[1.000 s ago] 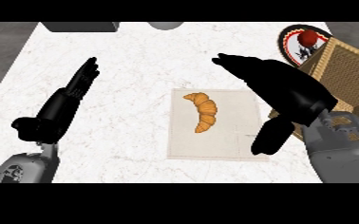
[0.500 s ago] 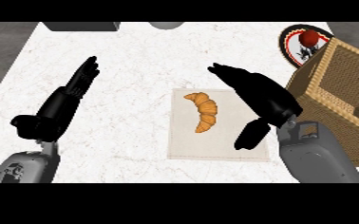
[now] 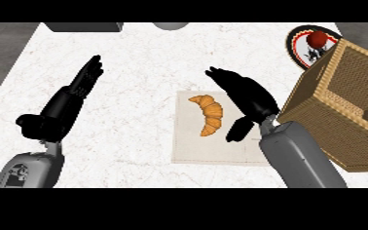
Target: Pick the croissant from the placemat and place it in the basket
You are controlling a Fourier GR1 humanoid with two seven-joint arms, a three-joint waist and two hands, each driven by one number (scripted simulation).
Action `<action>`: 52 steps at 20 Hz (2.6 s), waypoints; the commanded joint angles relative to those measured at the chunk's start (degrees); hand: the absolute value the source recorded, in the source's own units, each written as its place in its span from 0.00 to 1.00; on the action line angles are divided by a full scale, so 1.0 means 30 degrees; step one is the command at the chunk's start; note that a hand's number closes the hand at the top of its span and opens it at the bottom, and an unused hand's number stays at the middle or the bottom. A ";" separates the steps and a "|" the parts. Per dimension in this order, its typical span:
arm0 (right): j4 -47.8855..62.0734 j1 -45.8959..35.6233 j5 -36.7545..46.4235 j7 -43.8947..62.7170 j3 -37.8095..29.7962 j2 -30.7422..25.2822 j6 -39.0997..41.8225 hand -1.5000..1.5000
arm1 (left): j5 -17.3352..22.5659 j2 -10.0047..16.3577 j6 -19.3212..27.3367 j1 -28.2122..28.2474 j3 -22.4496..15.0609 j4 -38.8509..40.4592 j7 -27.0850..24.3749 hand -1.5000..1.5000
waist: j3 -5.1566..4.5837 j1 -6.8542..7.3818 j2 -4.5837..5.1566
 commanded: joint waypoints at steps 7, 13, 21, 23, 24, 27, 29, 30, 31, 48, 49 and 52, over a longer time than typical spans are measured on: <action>0.0729 0.0513 0.1160 -0.2069 -0.0539 0.1639 -0.0424 0.00 | 0.0435 0.0407 -0.1618 -0.0393 0.1817 0.0339 0.0295 0.50 | -0.0002 -0.0052 -0.0023; -0.2106 0.1892 0.1668 -0.1033 -0.0350 0.1717 0.1275 0.00 | -0.1329 -0.1229 -0.0482 -0.0247 0.0681 0.0062 0.0396 0.50 | -0.0004 -0.0134 -0.0048; 0.1237 0.0156 0.3605 -0.1783 -0.1092 0.2240 0.0704 0.00 | -0.1318 -0.1588 -0.1069 0.0333 0.0993 -0.0721 0.0483 0.50 | -0.0002 -0.0034 -0.0021; 0.1979 -0.0349 0.4111 -0.1297 -0.0973 0.2944 0.0519 0.00 | -0.1412 -0.1312 -0.1521 0.1456 0.1180 -0.1019 -0.0325 0.50 | -0.0004 0.0005 -0.0020; 0.2111 0.0275 0.4397 -0.1905 -0.0938 0.2775 0.0022 0.00 | -0.0766 -0.1208 -0.1611 -0.0191 0.1905 -0.0374 0.0653 0.50 | -0.0002 -0.0045 -0.0016; 0.3304 0.1596 0.5038 -0.3255 -0.0526 0.2559 -0.1608 0.00 | -0.1327 -0.1334 -0.1557 0.0848 0.1439 -0.1203 0.0324 0.50 | 0.0000 -0.0028 -0.0020; 0.3806 -0.0220 0.5407 -0.1436 -0.0236 0.3756 -0.0993 0.00 | -0.1724 -0.1901 -0.1237 -0.0838 0.1432 0.1636 -0.0729 0.50 | -0.0006 -0.0086 0.0007; 0.3950 0.0007 0.5286 -0.2014 -0.1052 0.3767 -0.1248 0.00 | -0.1398 -0.1667 -0.1644 0.0204 0.1625 -0.0302 0.0080 0.50 | -0.0002 -0.0032 -0.0019; 0.3532 0.0557 0.5496 -0.2431 -0.1003 0.3233 -0.0933 0.00 | -0.1076 -0.1490 -0.1662 -0.0242 0.1907 -0.1037 0.1234 0.50 | -0.0001 -0.0047 -0.0026; 0.7640 -0.0417 0.5756 -0.3413 -0.1131 0.3353 -0.1142 0.00 | -0.1406 -0.1586 -0.2423 0.0034 0.2576 0.0474 -0.0458 0.50 | -0.0004 -0.0076 -0.0027; 0.8449 -0.1396 0.5769 -0.3255 -0.1410 0.3731 -0.0953 0.00 | -0.2637 -0.2431 -0.1589 0.1408 0.1436 -0.0378 -0.1144 0.50 | -0.0003 -0.0007 -0.0023; 0.8522 -0.0993 0.6273 -0.2395 0.0611 0.3801 -0.1087 1.00 | -0.2171 -0.2101 -0.1937 -0.0072 0.1635 -0.0529 0.0421 0.50 | 0.0000 0.0008 -0.0027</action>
